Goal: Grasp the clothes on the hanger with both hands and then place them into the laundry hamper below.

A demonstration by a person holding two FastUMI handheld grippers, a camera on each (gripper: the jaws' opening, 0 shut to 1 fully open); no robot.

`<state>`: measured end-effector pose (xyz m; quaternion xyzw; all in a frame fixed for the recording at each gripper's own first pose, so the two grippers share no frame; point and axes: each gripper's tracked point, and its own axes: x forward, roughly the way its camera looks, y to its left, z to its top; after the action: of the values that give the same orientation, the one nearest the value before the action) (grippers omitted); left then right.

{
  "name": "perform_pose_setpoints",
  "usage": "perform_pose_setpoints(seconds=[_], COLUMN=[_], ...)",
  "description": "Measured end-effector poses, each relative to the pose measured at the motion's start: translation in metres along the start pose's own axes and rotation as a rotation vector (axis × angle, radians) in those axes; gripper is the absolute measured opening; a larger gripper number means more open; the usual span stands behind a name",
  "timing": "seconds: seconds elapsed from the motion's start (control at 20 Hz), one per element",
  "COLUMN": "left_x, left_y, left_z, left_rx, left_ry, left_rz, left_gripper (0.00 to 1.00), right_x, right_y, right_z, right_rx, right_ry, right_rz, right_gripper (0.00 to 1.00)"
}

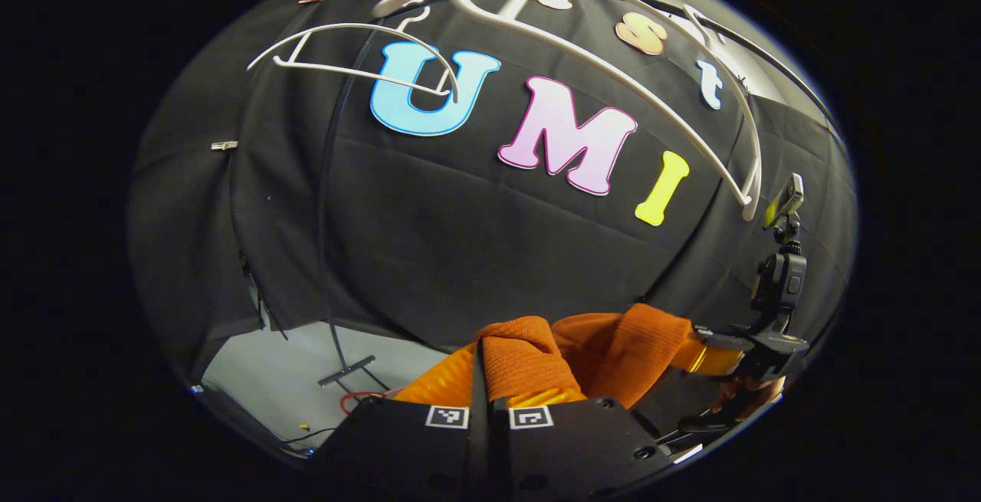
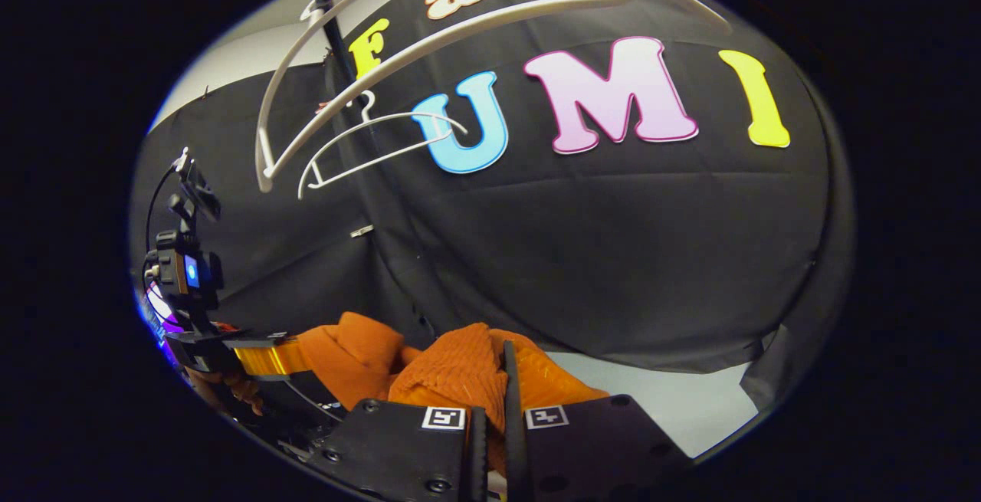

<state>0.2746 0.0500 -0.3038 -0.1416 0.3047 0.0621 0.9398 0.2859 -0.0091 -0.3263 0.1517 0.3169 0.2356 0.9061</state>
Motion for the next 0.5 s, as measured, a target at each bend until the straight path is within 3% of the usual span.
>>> perform_pose_setpoints(seconds=[0.3, 0.5], left_x=[0.017, 0.03], left_y=[-0.007, -0.011], left_z=[-0.034, -0.066], left_rx=[0.051, 0.022], left_ry=[0.115, 0.226], left_rz=[-0.013, 0.013], left_gripper=[0.05, 0.05], right_x=[0.002, 0.003], right_y=[0.004, 0.002], right_z=[-0.035, -0.063], right_rx=[-0.044, -0.055], right_ry=[0.12, 0.212], right_rz=[-0.013, -0.024], right_gripper=[0.14, 0.14])
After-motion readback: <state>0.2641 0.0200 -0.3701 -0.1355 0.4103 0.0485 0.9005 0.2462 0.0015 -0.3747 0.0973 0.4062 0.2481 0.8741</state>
